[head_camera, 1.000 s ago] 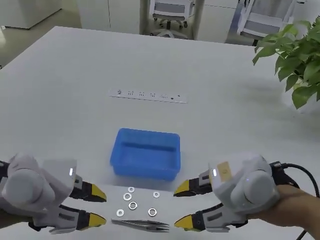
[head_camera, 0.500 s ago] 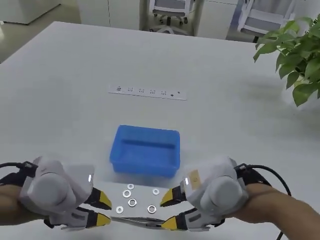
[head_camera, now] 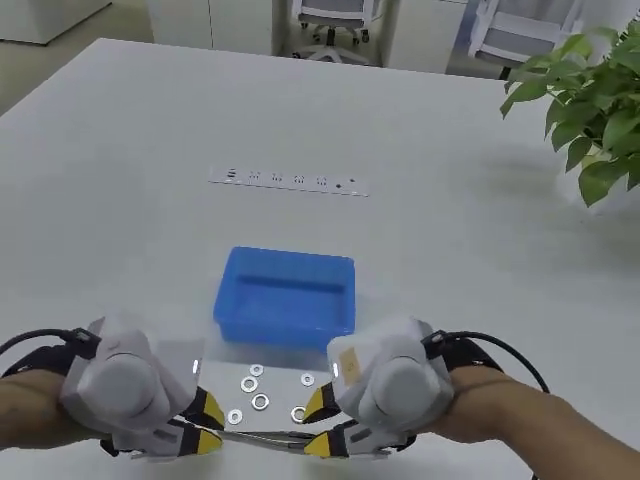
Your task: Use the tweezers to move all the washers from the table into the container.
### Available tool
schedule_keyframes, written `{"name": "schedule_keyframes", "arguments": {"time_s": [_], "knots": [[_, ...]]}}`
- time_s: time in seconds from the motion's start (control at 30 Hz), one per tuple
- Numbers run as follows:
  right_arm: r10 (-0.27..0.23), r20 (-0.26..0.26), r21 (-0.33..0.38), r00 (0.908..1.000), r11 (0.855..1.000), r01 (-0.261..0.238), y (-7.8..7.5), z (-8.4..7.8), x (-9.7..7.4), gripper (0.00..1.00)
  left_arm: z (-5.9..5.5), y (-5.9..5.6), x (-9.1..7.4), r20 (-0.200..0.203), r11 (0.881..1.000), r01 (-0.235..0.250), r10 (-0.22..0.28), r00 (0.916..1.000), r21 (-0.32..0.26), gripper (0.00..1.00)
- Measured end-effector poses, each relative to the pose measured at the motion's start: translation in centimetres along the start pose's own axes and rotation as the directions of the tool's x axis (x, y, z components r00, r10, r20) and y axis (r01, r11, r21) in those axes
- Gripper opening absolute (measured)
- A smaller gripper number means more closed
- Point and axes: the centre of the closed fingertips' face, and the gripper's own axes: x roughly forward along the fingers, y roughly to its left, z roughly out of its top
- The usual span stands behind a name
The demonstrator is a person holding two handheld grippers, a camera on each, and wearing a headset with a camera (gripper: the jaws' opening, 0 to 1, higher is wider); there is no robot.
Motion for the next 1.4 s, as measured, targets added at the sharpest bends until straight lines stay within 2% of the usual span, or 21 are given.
{"name": "schedule_keyframes", "arguments": {"time_s": [0.23, 0.63, 1.07, 1.23, 1.4], "knots": [[0.009, -0.002, 0.008, 1.0, 1.0, -0.009, 0.0, 0.0, 0.7, 0.14, 0.4, 0.3, 0.4, 0.014, 1.0, -0.01, 0.01, 0.9999, -0.005, 0.09], [0.008, -0.013, 0.004, 0.9999, 1.0, -0.008, 0.0, -0.3, 1.0, 0.13, 0.9, 0.9, 0.6, 0.009, 1.0, -0.017, 0.017, 0.9998, 0.013, 0.1], [0.003, -0.018, 0.029, 0.9998, 1.0, -0.003, -0.1, -0.6, 1.2, 0.12, 0.4, 0.1, 1.1, -0.017, 0.999, 0.018, -0.017, 0.9997, 0.029, 0.1], [0.001, -0.019, 0.034, 0.9998, 0.999, 0.0, 0.0, -0.6, 1.1, 0.12, -0.1, -0.2, 1.2, -0.028, 0.999, 0.029, -0.028, 0.9992, 0.018, 0.07], [-0.003, -0.018, 0.04, 0.9998, 0.999, 0.004, 0.0, -0.6, 1.2, 0.12, 0.1, -0.2, 1.2, -0.012, 1.0, 0.021, -0.021, 0.9997, 0.007, 0.06]]}}
